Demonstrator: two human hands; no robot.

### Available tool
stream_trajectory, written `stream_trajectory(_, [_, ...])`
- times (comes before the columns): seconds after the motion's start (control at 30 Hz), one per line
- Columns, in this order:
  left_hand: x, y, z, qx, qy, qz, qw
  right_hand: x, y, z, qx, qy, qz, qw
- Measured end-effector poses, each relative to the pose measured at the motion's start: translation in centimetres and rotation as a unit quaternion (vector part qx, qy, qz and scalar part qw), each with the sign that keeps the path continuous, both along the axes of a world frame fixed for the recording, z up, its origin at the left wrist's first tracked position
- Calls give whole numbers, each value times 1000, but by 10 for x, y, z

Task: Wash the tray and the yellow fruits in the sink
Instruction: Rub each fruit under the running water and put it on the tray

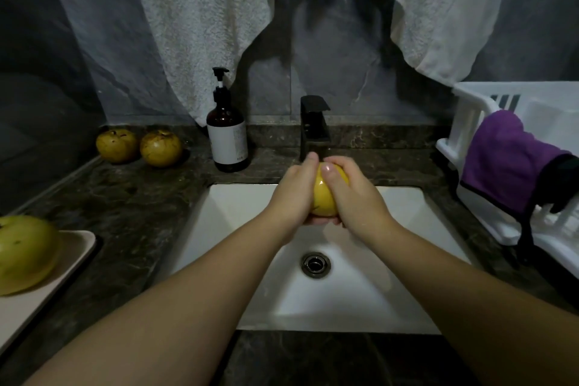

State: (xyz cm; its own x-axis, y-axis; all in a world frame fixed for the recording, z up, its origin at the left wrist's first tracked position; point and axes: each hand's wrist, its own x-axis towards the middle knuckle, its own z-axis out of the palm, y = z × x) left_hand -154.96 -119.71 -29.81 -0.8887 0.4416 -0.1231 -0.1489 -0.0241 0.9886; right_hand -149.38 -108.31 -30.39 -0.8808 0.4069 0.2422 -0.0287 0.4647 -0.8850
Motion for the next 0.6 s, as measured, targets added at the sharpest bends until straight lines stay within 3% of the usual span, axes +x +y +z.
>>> stream_trajectory(0.07, [-1, -3, 0, -44, 10, 13, 999, -3, -1, -1, -18, -40, 12, 999])
stream_trajectory(0.13, [-1, -7, -8, -74, 123, 26, 989, -7, -6, -2, -177, -155, -4, 972])
stream_trajectory(0.2, [-1, -11, -13, -45, 173, 16, 984, -8, -10, -3, -275, -191, -14, 942])
stream_trajectory(0.27, [0, -9, -7, 2, 108, 10, 994, -8, -16, -7, -240, -114, -16, 964])
stream_trajectory(0.37, [-1, -5, 6, 37, 1, 37, 999, -7, -16, -7, -17, 24, -2, 1000])
stream_trajectory(0.4, [-1, -6, 7, 28, -3, 46, 999, -9, -15, -6, -3, 28, -3, 1000])
stream_trajectory(0.53, [-5, -5, -5, -76, 125, 50, 988, -10, -12, -2, -223, -110, -31, 968])
stream_trajectory(0.6, [-2, -7, -1, -77, 87, 43, 992, -6, -12, -3, -163, -82, -21, 983])
